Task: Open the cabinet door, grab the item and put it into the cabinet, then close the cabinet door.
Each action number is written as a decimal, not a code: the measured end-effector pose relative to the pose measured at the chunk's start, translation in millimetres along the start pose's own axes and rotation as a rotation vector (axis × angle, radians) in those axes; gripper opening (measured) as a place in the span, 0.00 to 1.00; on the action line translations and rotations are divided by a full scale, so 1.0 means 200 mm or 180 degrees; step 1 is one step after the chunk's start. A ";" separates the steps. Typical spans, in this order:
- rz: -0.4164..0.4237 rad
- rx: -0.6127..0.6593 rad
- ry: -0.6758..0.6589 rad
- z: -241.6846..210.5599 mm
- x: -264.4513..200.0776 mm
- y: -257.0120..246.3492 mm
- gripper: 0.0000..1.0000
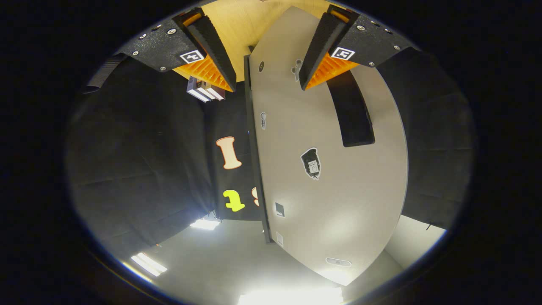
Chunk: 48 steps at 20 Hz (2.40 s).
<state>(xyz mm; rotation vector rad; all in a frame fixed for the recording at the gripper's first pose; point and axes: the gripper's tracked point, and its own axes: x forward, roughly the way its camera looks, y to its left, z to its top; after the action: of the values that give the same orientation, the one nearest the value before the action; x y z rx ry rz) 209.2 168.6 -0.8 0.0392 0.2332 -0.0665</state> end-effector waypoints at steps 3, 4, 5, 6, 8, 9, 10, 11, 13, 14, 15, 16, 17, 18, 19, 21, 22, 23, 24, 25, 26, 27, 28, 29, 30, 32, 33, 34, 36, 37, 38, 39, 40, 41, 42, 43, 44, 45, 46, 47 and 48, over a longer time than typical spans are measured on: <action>0.0163 0.0070 0.0016 -0.01 0.07 0.14 0.93; 0.0223 0.0093 0.0010 -0.02 0.09 0.18 0.94; 0.0278 0.0098 0.0012 -0.02 0.11 0.23 0.94; 0.0327 0.0085 0.0017 -0.02 0.14 0.26 0.95; 0.0417 0.0040 0.0014 -0.03 0.17 0.35 0.95; 0.0452 0.0010 0.0004 -0.03 0.18 0.38 0.95; 0.0480 -0.0018 -0.0006 -0.04 0.19 0.41 0.95; 0.0513 -0.0051 -0.0021 -0.04 0.20 0.44 0.95; 0.0544 -0.0150 -0.0049 -0.04 0.21 0.48 0.95; 0.0536 -0.0217 -0.0086 -0.03 0.21 0.50 0.95; 0.0505 -0.0277 -0.0125 -0.03 0.20 0.51 0.95; 0.0497 -0.0317 -0.0154 -0.04 0.20 0.52 0.95; 0.0515 -0.0334 -0.0175 -0.05 0.20 0.54 0.95; 0.0555 -0.0344 -0.0176 -0.06 0.20 0.56 0.95; 0.0596 -0.0357 -0.0178 -0.06 0.20 0.57 0.95; 0.0616 -0.0393 -0.0204 -0.07 0.21 0.57 0.95; 0.0642 -0.0392 -0.0191 -0.07 0.20 0.58 0.95; 0.0697 -0.0388 -0.0202 -0.08 0.20 0.58 0.95; 0.0709 -0.0393 -0.0217 -0.08 0.19 0.57 0.96; 0.0709 -0.0417 -0.0214 -0.09 0.18 0.55 0.95; 0.0720 -0.0441 -0.0221 -0.09 0.17 0.53 0.95; 0.0722 -0.0453 -0.0252 -0.09 0.16 0.51 0.95; 0.0712 -0.0444 -0.0296 -0.08 0.14 0.49 0.96; 0.0698 -0.0411 -0.0342 -0.07 0.13 0.46 0.96; 0.0692 -0.0362 -0.0389 -0.06 0.10 0.44 0.96; 0.0664 -0.0271 -0.0435 -0.07 0.06 0.38 0.95; 0.0648 -0.0248 -0.0448 -0.07 0.05 0.35 0.95; 0.0624 -0.0234 -0.0468 -0.08 0.03 0.31 0.95; 0.0549 -0.0201 -0.0498 -0.10 0.00 0.24 0.95; 0.0534 -0.0179 -0.0476 -0.12 -0.02 0.21 0.95; 0.0525 -0.0177 -0.0442 -0.14 -0.04 0.18 0.95; 0.0510 -0.0202 -0.0416 -0.17 -0.05 0.15 0.95; 0.0472 -0.0243 -0.0402 -0.19 -0.06 0.12 0.95; 0.0435 -0.0268 -0.0391 -0.20 -0.06 0.09 0.95; 0.0422 -0.0264 -0.0375 -0.22 -0.07 0.06 0.95; 0.0400 -0.0249 -0.0356 -0.23 -0.07 0.04 0.95; 0.0357 -0.0243 -0.0343 -0.24 -0.03 0.05 0.95; 0.0326 -0.0240 -0.0335 -0.24 -0.02 0.04 0.95; 0.0293 -0.0242 -0.0340 -0.24 -0.02 0.02 0.95; 0.0267 -0.0246 -0.0342 -0.24 -0.01 0.01 0.95; 0.0249 -0.0242 -0.0352 -0.24 -0.01 0.00 0.95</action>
<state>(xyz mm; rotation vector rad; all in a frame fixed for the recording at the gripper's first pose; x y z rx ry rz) 196.9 171.2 -47.7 -0.0310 0.1234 0.0182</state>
